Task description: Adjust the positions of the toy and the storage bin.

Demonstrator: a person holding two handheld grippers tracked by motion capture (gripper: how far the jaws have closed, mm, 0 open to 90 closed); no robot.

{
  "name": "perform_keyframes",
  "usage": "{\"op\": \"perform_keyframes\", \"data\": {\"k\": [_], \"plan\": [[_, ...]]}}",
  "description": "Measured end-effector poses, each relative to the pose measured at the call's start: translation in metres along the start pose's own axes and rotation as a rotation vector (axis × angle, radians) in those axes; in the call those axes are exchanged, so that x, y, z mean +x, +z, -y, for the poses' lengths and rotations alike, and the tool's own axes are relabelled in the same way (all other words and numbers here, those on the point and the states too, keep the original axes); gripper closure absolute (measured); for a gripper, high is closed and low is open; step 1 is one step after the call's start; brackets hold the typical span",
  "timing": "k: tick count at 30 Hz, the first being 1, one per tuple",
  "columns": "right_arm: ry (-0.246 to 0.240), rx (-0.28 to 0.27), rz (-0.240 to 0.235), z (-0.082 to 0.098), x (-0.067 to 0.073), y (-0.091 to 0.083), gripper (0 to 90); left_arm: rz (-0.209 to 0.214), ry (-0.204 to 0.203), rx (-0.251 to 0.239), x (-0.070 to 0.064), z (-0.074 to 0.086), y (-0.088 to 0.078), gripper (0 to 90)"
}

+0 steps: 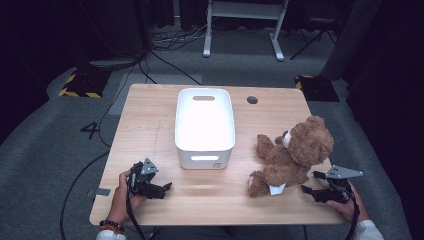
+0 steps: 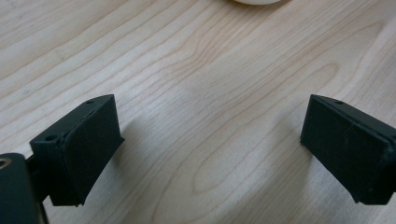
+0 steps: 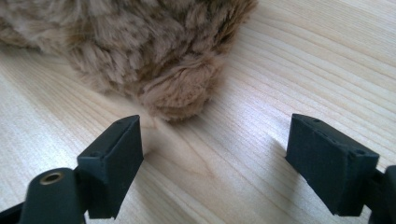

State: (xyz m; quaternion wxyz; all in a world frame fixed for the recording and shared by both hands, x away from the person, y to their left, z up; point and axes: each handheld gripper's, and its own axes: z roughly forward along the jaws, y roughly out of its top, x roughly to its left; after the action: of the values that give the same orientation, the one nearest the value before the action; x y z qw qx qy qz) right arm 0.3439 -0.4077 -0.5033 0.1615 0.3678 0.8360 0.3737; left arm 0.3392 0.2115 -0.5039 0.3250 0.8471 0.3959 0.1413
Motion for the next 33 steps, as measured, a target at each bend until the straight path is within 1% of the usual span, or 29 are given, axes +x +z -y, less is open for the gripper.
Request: {"op": "perform_keyframes", "data": {"k": [1,4,5,7,8,10,12,14,16,17,18,19,20,23,24,26,27,30,32,33], "plan": [[0.000,-0.002,0.001,0.000,0.000,-0.001,18.5,-0.003,-0.007,0.000,-0.001,-0.001,0.001,4.0],[-0.003,-0.009,-0.003,0.001,0.000,-0.002,18.5,-0.008,-0.008,0.002,-0.001,-0.001,0.001,3.0],[-0.006,-0.009,0.005,0.000,0.001,-0.003,18.6,-0.009,-0.014,0.002,-0.002,0.000,0.001,3.0],[-0.005,-0.009,0.008,0.000,0.001,-0.004,18.6,0.001,0.001,0.004,-0.002,0.001,-0.001,2.9],[-0.009,-0.010,0.010,0.000,0.002,-0.005,18.6,0.008,0.015,0.007,-0.003,0.002,-0.001,1.6],[-0.014,-0.016,0.011,-0.002,0.003,-0.009,18.6,0.011,0.018,0.008,-0.003,0.003,-0.002,1.2],[-0.016,-0.022,0.011,-0.003,0.004,-0.010,18.6,0.009,0.022,0.006,-0.004,0.003,-0.002,0.7],[-0.017,-0.043,0.016,-0.006,0.007,-0.016,18.6,-0.003,0.028,0.001,-0.006,0.003,-0.002,0.5],[-0.019,-0.058,0.021,-0.009,0.009,-0.020,18.5,-0.016,0.045,-0.004,-0.007,0.003,-0.003,0.5],[-0.019,-0.058,0.021,-0.009,0.009,-0.020,18.5,-0.016,0.045,-0.004,-0.007,0.003,-0.003,0.5],[-0.021,-0.072,0.032,-0.012,0.010,-0.023,18.5,-0.015,0.040,-0.001,-0.007,0.003,-0.003,0.5],[-0.023,-0.082,0.031,-0.013,0.010,-0.024,18.5,-0.010,0.032,-0.001,-0.006,0.003,-0.003,0.5],[-0.023,-0.084,0.032,-0.014,0.011,-0.024,18.5,0.006,0.008,0.010,-0.004,0.003,-0.002,0.5],[-0.026,-0.085,0.038,-0.015,0.012,-0.026,18.5,0.010,0.008,0.011,-0.003,0.003,-0.002,0.1],[-0.022,-0.104,0.034,-0.017,0.013,-0.029,18.4,0.009,0.008,0.011,-0.003,0.003,-0.002,0.1],[-0.019,-0.112,0.035,-0.017,0.013,-0.030,18.4,0.009,0.009,0.011,-0.003,0.003,-0.002,0.1],[-0.008,-0.128,0.032,-0.019,0.013,-0.033,18.2,0.009,0.009,0.011,-0.003,0.003,-0.002,0.1],[0.002,-0.143,0.032,-0.022,0.013,-0.036,18.0,0.010,0.010,0.011,-0.003,0.003,-0.002,0.1],[0.001,-0.160,0.028,-0.025,0.015,-0.038,17.7,0.010,0.010,0.011,-0.003,0.003,-0.002,0.1],[-0.008,-0.171,0.031,-0.029,0.018,-0.041,17.6,0.010,0.010,0.011,-0.003,0.003,-0.002,0.1]]}}
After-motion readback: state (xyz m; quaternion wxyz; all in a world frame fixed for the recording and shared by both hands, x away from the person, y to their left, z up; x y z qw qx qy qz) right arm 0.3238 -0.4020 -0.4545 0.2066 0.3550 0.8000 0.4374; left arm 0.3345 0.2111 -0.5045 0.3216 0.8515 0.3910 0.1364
